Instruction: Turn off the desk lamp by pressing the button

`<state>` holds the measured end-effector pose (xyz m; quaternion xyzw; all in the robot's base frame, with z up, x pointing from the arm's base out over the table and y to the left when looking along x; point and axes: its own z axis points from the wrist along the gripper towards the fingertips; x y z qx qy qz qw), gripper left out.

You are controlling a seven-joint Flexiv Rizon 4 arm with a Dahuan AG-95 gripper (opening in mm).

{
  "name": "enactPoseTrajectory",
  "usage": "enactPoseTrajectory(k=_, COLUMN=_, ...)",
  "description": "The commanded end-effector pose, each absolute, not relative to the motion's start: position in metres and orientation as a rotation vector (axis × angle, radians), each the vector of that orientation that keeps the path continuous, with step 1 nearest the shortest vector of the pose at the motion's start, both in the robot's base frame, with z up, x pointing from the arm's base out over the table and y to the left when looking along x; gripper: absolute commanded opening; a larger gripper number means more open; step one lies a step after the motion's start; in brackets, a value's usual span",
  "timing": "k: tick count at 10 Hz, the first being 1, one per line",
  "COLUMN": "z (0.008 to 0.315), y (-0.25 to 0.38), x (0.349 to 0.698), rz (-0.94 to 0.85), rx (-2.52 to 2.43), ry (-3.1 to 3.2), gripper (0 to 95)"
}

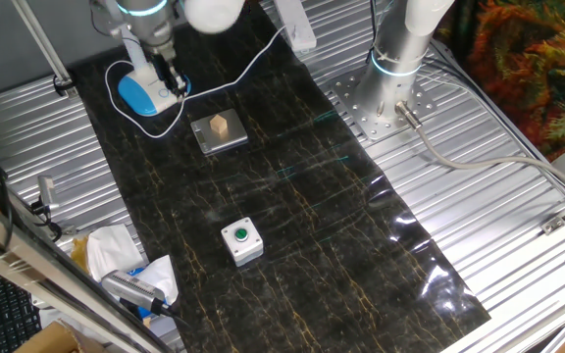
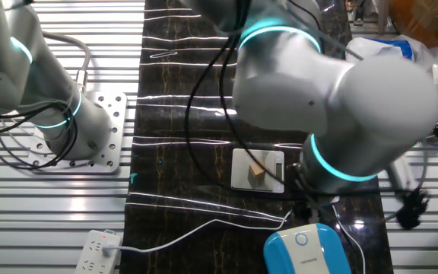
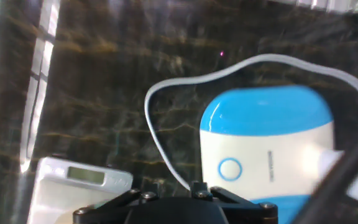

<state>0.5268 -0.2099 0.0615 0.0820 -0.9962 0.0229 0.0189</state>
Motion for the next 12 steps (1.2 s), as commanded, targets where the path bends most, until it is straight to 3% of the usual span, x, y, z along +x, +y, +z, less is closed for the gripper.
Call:
enactPoseTrajectory(k=1, z=0.0702, y=-0.207, x=0.5235, rz=0.066, rx=0.264, ry=-3.091, gripper=19.0)
enactPoseTrajectory(k=9, z=0.0699, y=-0.2069, x=0.5236, rz=0.06, rx=0.247, ry=-3.093, gripper=19.0)
enactPoseTrajectory(k=12, z=0.0704, y=-0.2068, x=0.5234, rz=-0.021, rx=0.247, ry=-3.097, gripper=19.0)
